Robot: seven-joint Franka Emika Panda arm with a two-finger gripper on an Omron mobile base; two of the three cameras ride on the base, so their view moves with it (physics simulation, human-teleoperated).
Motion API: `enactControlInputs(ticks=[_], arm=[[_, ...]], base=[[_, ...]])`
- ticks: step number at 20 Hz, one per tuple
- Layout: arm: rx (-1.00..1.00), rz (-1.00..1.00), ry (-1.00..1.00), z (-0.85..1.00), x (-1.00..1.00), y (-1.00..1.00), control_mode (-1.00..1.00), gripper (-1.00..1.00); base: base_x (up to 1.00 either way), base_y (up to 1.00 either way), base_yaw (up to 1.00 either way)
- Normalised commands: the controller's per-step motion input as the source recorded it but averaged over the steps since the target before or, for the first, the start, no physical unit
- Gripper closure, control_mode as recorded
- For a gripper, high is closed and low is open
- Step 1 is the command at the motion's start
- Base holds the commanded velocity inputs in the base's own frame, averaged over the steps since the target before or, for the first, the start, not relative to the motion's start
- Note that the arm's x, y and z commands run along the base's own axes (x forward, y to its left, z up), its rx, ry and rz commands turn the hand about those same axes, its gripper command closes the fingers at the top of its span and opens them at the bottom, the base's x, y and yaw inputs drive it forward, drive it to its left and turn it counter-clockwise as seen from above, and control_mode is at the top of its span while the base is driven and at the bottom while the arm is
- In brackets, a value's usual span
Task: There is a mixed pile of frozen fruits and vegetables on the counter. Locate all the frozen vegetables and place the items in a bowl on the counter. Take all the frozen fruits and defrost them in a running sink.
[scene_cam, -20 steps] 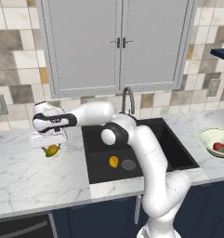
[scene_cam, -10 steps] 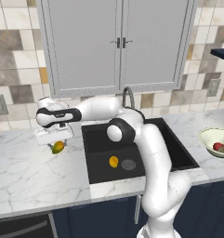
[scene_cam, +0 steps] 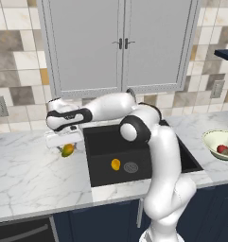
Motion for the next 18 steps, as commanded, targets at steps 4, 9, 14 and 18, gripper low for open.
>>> enactControlInputs(ticks=[4,9,14,18], arm=[[0.09,-0.02,-0.03,0.0,-0.04,-0.49,-1.0,1.0],[0.1,-0.01,-0.02,0.28,-0.03,-0.41,-1.0,1.0],[0.03,-0.01,0.04,0.1,-0.02,-0.48,-1.0,1.0],[-0.01,-0.04,0.05,-0.03,0.0,-0.56,-1.0,1.0]], base=[[0.0,0.0,0.0],[0.0,0.0,0.0],[0.0,0.0,0.0],[0.0,0.0,0.0]])
